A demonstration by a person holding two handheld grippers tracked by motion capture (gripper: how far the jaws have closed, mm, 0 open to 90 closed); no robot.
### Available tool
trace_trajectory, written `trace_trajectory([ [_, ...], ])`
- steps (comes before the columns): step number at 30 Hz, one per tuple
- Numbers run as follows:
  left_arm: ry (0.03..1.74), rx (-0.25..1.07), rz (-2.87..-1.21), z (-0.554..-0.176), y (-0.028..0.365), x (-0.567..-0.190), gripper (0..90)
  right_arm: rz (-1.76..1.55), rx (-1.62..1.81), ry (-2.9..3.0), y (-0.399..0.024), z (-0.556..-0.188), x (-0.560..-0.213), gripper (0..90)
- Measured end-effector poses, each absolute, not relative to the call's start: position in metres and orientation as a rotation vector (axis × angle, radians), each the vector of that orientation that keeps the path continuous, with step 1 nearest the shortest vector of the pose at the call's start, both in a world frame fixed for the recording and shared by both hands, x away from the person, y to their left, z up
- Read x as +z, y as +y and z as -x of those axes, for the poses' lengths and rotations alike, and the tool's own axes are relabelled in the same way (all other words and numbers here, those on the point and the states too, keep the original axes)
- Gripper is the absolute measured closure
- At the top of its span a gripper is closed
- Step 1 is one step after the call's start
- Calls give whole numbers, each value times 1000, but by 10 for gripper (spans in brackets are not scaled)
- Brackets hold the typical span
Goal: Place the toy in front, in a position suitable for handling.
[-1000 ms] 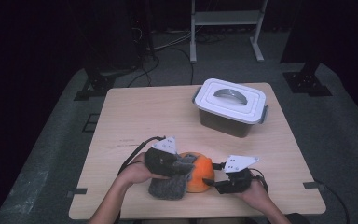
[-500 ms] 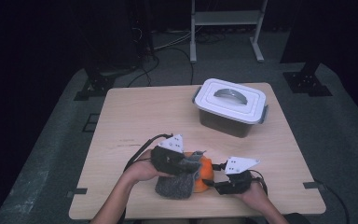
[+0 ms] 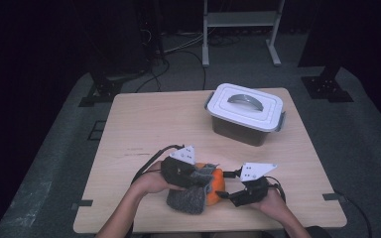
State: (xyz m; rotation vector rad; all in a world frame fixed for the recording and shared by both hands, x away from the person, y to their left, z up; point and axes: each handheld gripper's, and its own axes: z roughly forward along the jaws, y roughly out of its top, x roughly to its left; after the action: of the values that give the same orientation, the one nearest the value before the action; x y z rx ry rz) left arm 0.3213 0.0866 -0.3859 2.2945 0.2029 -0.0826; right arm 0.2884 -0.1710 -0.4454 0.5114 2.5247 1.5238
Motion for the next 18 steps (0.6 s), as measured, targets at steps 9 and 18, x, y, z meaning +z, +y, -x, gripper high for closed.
trace_trajectory([
  [9,197,-71,-2261,-324,90,-378,696,-506,1555,2583,-164,-301,-452,549],
  [18,264,33,-2281,-336,105,-374,694,-481,1462,2511,-170,-307,-439,595],
])
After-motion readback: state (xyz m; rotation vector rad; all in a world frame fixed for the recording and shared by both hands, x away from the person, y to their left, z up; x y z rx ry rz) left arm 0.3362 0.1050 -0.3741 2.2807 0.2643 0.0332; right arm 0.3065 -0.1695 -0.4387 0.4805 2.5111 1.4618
